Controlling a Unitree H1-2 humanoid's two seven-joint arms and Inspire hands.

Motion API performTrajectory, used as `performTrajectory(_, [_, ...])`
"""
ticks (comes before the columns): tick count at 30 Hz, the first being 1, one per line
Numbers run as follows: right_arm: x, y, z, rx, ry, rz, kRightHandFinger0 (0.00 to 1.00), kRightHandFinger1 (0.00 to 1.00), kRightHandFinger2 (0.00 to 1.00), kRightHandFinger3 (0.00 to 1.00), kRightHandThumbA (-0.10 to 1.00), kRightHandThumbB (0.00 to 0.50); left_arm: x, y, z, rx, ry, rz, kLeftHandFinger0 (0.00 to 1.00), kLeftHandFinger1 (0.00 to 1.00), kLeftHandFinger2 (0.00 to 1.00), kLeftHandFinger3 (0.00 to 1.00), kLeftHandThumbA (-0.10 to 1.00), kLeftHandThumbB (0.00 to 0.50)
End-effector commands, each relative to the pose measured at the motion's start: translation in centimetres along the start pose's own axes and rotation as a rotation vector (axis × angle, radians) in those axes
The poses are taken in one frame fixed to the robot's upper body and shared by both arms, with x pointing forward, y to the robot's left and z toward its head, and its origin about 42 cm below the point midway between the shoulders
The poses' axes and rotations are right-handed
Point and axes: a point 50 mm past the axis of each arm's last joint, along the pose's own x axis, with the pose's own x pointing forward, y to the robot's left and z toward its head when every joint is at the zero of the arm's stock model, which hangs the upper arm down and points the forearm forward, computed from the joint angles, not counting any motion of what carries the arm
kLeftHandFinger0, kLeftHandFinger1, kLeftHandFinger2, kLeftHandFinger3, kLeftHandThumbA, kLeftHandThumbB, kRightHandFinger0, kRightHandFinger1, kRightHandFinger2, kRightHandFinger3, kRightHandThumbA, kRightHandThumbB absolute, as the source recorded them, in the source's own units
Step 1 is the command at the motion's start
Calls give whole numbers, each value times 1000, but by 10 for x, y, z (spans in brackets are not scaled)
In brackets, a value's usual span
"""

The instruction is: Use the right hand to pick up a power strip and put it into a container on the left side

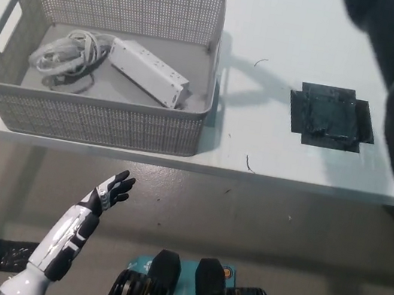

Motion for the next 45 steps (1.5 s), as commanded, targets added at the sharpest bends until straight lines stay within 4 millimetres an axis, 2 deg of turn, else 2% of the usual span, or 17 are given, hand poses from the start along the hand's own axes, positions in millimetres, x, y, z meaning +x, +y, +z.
performTrajectory(1, [-242, -33, 274, -196, -687, -29, 1000, 1000, 1000, 1000, 1000, 500, 0, -1, 5, 48, -35, -19, 1000, 1000, 1000, 1000, 1000, 230])
performTrajectory(7, [-282, -51, 262, -232, -849, -127, 1000, 1000, 1000, 1000, 1000, 500, -2, -1, 4, 37, -32, -12, 1000, 1000, 1000, 1000, 1000, 231])
performTrajectory(11, [-318, -37, 230, -324, -1030, -291, 1000, 1000, 1000, 1000, 1000, 460, 2, 3, 5, 13, -43, 6, 1000, 1000, 1000, 1000, 1000, 228])
performTrajectory(14, [-347, -16, 190, -499, -1136, -417, 1000, 1000, 1000, 1000, 1000, 379, 3, 7, 7, -3, -47, 19, 1000, 1000, 1000, 1000, 1000, 237])
performTrajectory(15, [-369, 9, 159, -597, -1224, -508, 1000, 1000, 1000, 1000, 1000, 397, 5, 8, 9, -7, -59, 27, 1000, 1000, 1000, 1000, 1000, 232])
performTrajectory(16, [-376, 19, 147, -604, -1256, -541, 1000, 1000, 1000, 1000, 1000, 399, 6, 8, 10, -8, -65, 28, 1000, 1000, 1000, 1000, 1000, 232])
performTrajectory(20, [-393, 60, 96, -618, -1364, -638, 1000, 1000, 1000, 1000, 1000, 379, 5, 6, 10, -33, -84, 28, 1000, 1000, 1000, 1000, 1000, 236])
performTrajectory(21, [-396, 69, 83, -636, -1391, -657, 1000, 1000, 1000, 1000, 1000, 351, 5, 6, 12, -29, -91, 26, 1000, 1000, 1000, 1000, 1000, 229])
performTrajectory(25, [-413, 113, 21, -684, -1489, -733, 1000, 1000, 1000, 1000, 1000, 363, 6, 6, 25, -31, -122, 13, 1000, 1000, 1000, 1000, 1000, 208])
performTrajectory(27, [-419, 131, -4, -739, -1518, -792, 1000, 1000, 1000, 1000, 1000, 331, 8, 5, 33, -37, -137, 10, 1000, 1000, 1000, 1000, 1000, 220])
performTrajectory(29, [-420, 139, -16, -761, -1547, -809, 1000, 1000, 1000, 1000, 1000, 310, 10, 4, 37, -48, -156, 7, 1000, 1000, 1000, 1000, 1000, 215])
performTrajectory(33, [-412, 165, -52, -770, -1600, -944, 1000, 1000, 1000, 1000, 976, 412, 20, -3, 51, -75, -215, -11, 1000, 1000, 1000, 1000, 1000, 218])
performTrajectory(37, [-396, 185, -83, -779, -1570, -1053, 1000, 1000, 1000, 1000, 909, 366, 35, -6, 60, -81, -265, -10, 1000, 1000, 1000, 1000, 1000, 213])
performTrajectory(38, [-392, 188, -90, -790, -1544, -1093, 1000, 1000, 1000, 1000, 1000, 351, 38, -7, 61, -77, -273, -13, 1000, 1000, 1000, 1000, 1000, 220])
performTrajectory(40, [-385, 194, -104, -767, -1519, -1108, 1000, 1000, 1000, 1000, 1000, 364, 44, -11, 63, -82, -279, -19, 1000, 1000, 1000, 1000, 1000, 225])
performTrajectory(41, [-382, 196, -108, -743, -1509, -1142, 1000, 1000, 1000, 1000, 1000, 344, 45, -12, 64, -80, -279, -20, 1000, 1000, 1000, 1000, 1000, 224])
performTrajectory(45, [-375, 203, -126, -656, -1464, -1103, 1000, 1000, 1000, 1000, 1000, 403, 52, -17, 68, -71, -297, -17, 1000, 1000, 1000, 1000, 1000, 236])
